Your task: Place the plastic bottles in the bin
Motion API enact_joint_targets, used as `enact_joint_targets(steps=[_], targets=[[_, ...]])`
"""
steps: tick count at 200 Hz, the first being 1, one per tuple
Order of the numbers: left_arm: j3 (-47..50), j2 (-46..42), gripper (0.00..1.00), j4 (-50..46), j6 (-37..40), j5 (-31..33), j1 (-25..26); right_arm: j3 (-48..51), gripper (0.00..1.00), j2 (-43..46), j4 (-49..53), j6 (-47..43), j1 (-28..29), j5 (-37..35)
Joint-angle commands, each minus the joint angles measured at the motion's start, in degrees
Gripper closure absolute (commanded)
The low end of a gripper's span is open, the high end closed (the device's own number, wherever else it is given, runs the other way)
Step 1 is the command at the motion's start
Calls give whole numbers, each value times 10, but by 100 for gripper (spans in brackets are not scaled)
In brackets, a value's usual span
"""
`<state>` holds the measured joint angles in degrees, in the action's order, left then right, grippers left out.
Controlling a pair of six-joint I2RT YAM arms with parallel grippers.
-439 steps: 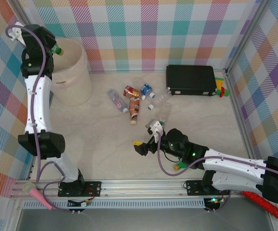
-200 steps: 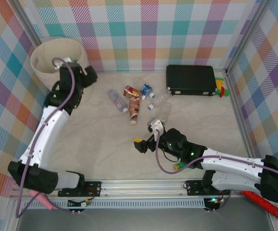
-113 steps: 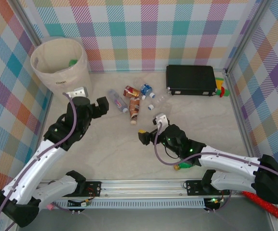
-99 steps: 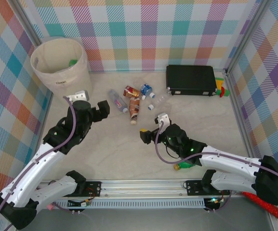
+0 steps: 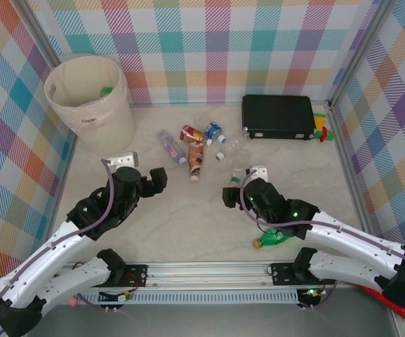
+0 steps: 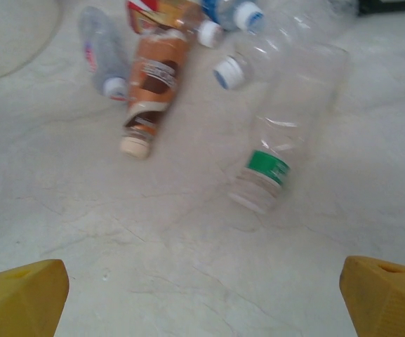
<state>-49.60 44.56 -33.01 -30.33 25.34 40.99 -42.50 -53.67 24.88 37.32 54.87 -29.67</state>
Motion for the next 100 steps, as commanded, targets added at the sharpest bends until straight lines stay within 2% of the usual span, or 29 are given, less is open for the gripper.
enact_joint_targets(steps=[1, 37, 100], targets=[[16, -23, 0, 2, -13, 0, 9, -32, 1, -1, 146, 96, -13, -24], [44, -53, 0, 0, -14, -5, 9, -79, 1, -20, 288, 173, -25, -51], [84, -118, 0, 23, -9, -14, 9, -134, 1, -29, 510, 317, -76, -41]])
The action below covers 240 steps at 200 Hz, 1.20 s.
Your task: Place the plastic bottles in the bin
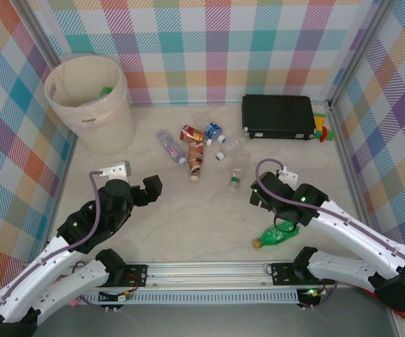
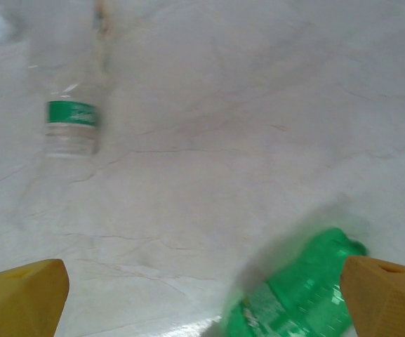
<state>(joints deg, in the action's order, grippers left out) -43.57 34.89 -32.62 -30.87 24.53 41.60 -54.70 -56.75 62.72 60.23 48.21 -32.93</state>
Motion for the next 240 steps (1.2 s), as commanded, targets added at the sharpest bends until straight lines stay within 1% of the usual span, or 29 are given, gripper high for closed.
enact_joint_targets(steps=[1, 29, 49, 63, 86, 117, 156, 215, 240], targets=[[24, -22, 0, 20, -3, -6, 3, -11, 1, 2, 133, 89, -10, -8], [35, -27, 0, 21, -1, -8, 2, 11, 1, 11, 164, 125, -19, 15], [35, -30, 0, 15, -1, -8, 3, 40, 1, 19, 158, 142, -30, 47], [37, -34, 0, 14, -2, -5, 3, 68, 1, 23, 139, 162, -35, 78], [41, -41, 0, 15, -4, -7, 3, 115, 1, 25, 81, 168, -37, 128], [41, -42, 0, 9, -4, -4, 3, 150, 1, 15, 26, 172, -37, 157], [40, -45, 0, 4, -7, -1, 3, 173, 1, -8, -42, 147, -38, 176], [31, -43, 0, -4, -6, -4, 2, 188, 0, -34, -97, 131, -38, 182], [26, -43, 0, -11, -6, -2, 3, 189, 1, -46, -104, 131, -39, 180]])
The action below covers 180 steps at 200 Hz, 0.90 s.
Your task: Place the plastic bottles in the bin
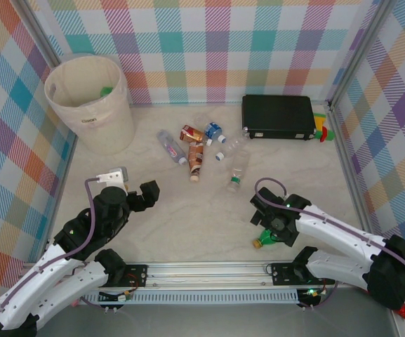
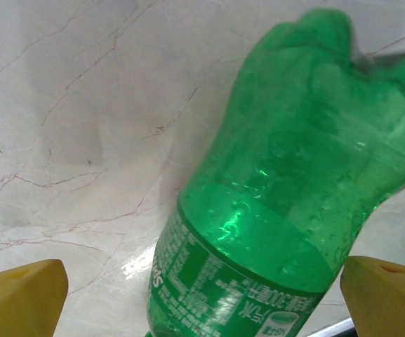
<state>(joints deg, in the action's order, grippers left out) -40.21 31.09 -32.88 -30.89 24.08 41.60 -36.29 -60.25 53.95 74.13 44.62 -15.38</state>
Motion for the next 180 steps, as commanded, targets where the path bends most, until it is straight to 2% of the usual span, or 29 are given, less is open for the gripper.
enact_joint_targets(steps=[1, 46, 77, 142, 180], targets=[[-8, -5, 0, -9, -6, 3, 3, 4, 1, -12, -17, -9, -3, 4], [4, -5, 0, -10, -7, 10, 3, -2, 0, -38, -17, -42, -3, -15], [1, 9, 0, -3, 0, -3, 3, 3, 1, -51, -57, -75, -3, -10], [-1, 29, 0, 25, 0, -105, 3, -13, 5, -74, -111, -153, -3, -18], [-1, 38, 0, 33, -7, -113, 3, -28, 7, -101, -126, -185, -3, -31]])
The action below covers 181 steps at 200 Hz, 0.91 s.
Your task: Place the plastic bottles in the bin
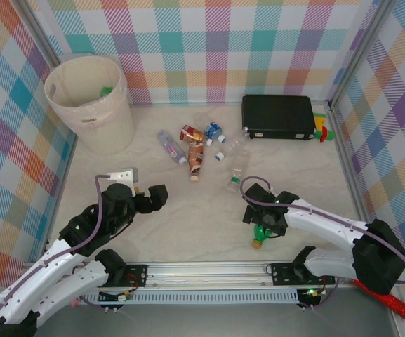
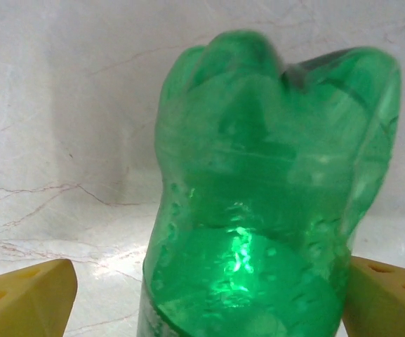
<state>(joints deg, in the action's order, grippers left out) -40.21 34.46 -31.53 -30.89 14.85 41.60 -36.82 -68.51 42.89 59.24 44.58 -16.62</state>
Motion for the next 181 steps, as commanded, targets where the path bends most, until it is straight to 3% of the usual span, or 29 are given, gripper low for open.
enact_joint_targets(steps=[1, 59, 115, 181], targets=[[-1, 5, 0, 19, -7, -21, 3, -23, 8, -20, -17, -37, -2, -19], [-6, -6, 0, -3, -8, -14, 2, -55, 16, -92, -31, -74, -3, -33], [-3, -5, 0, -5, -8, -11, 3, -96, 18, -131, -25, -112, -3, -44], [-4, -9, 0, -6, -8, -10, 3, -77, 14, -59, 6, -130, -3, -25]])
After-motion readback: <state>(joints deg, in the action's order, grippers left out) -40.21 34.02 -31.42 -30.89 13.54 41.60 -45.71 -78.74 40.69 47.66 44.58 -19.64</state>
